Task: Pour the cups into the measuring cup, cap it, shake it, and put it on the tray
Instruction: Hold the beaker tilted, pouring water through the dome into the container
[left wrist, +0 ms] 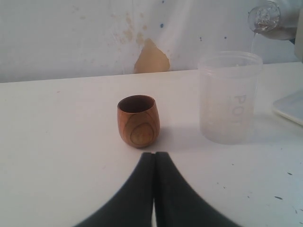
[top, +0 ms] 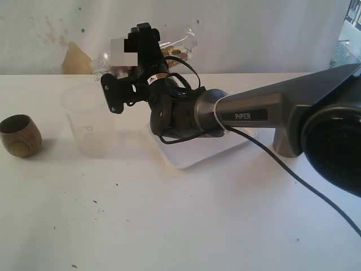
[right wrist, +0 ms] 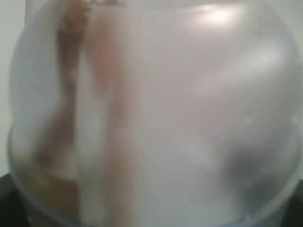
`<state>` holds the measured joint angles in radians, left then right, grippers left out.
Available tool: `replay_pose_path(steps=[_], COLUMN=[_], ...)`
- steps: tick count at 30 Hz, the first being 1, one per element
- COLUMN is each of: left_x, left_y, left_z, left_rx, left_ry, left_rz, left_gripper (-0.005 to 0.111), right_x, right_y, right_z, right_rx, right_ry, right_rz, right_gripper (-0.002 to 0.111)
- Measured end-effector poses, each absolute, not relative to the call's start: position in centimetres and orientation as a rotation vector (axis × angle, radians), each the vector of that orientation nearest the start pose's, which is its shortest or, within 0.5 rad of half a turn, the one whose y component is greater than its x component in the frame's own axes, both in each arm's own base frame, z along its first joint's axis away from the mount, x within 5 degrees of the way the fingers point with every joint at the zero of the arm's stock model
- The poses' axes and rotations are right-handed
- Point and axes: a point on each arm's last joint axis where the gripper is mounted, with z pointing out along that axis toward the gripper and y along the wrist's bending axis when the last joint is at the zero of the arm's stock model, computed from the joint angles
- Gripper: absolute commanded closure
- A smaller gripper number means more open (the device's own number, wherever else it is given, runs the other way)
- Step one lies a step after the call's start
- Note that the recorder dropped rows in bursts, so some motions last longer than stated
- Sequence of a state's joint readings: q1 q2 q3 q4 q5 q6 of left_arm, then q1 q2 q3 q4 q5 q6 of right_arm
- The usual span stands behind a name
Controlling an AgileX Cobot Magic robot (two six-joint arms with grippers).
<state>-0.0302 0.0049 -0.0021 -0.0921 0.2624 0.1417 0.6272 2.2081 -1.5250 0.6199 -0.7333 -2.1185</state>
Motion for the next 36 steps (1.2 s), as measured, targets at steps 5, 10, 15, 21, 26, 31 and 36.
replay_pose_path(steps=[5, 10, 15, 21, 26, 31, 36], left_x=[5.5, 5.5, 5.5, 5.5, 5.5, 5.5, 5.5], left_y=[-0.4, -0.4, -0.4, -0.4, -0.4, -0.4, -0.4], left_z=[19.0, 19.0, 19.0, 19.0, 19.0, 19.0, 19.0], left_rx=[0.090, 0.090, 0.090, 0.090, 0.090, 0.090, 0.090], left_ry=[1.745, 1.745, 1.745, 1.745, 1.745, 1.745, 1.745], left_rz=[-0.004, -0.004, -0.004, -0.004, -0.004, -0.004, -0.004], left_gripper=[0.106, 0.106, 0.106, 0.106, 0.106, 0.106, 0.106], right_x=[42.7, 42.7, 42.7, 42.8, 42.8, 42.9, 43.3], right_y=[26.8, 26.9, 27.0, 26.9, 26.9, 26.7, 25.8], right_z=[20.8, 20.9, 20.9, 20.8, 20.8, 20.7, 20.6], right_rx=[-1.319, -1.330, -1.348, -1.363, -1.363, -1.350, -1.322], right_ry=[0.963, 0.935, 0.915, 0.913, 0.913, 0.946, 1.013], right_rz=[-1.097, -1.104, -1.103, -1.098, -1.098, -1.093, -1.088], right_gripper=[0.108, 0.108, 0.108, 0.108, 0.108, 0.108, 0.108])
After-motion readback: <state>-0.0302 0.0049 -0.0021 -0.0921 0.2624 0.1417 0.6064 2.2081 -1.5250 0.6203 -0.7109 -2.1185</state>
